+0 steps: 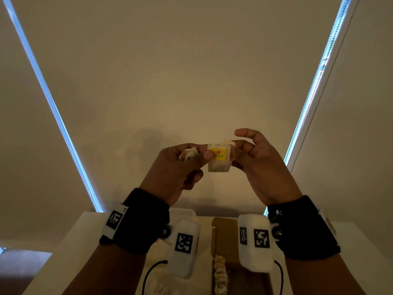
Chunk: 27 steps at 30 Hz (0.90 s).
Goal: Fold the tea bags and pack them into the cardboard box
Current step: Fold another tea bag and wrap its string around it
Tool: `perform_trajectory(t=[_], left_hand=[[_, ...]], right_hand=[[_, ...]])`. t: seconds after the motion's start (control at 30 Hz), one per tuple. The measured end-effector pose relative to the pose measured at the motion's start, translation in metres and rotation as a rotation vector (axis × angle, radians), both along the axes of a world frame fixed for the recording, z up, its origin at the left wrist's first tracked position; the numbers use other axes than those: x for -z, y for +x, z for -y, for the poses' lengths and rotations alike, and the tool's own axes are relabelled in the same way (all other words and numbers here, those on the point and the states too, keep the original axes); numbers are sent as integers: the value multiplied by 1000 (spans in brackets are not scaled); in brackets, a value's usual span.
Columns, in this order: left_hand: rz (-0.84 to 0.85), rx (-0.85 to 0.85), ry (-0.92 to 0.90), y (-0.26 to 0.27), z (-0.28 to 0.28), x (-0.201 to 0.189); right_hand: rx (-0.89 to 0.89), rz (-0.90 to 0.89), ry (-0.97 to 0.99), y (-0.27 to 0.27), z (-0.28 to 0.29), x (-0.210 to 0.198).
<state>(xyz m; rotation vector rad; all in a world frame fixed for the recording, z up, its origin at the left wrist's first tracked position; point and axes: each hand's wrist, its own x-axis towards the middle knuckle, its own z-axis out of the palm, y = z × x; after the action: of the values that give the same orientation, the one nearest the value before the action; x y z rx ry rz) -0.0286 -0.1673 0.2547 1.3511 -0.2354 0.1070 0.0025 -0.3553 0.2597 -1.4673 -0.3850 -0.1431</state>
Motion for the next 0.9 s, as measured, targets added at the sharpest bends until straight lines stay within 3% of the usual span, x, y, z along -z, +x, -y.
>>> perform_trajectory(t=[0.13,0.3,0.53,0.63,0.77,0.9], left_hand=[[30,-27,39,1,5,0],[58,-160,49,6,8,4],[93,-260,2,9,15,5],[94,-300,-45,10,17,5],[118,-311,-82,11,22,5],[137,-260,-85,11,30,8]], right_hand=[[18,64,-99,1,-5,1],[-6,85,-75,1,-5,0],[125,114,-88,1,-3,3],[175,205,-116,-7,-3,4],[199,370,-238,-18,-5,6],[201,369,-326,-21,-5,7]])
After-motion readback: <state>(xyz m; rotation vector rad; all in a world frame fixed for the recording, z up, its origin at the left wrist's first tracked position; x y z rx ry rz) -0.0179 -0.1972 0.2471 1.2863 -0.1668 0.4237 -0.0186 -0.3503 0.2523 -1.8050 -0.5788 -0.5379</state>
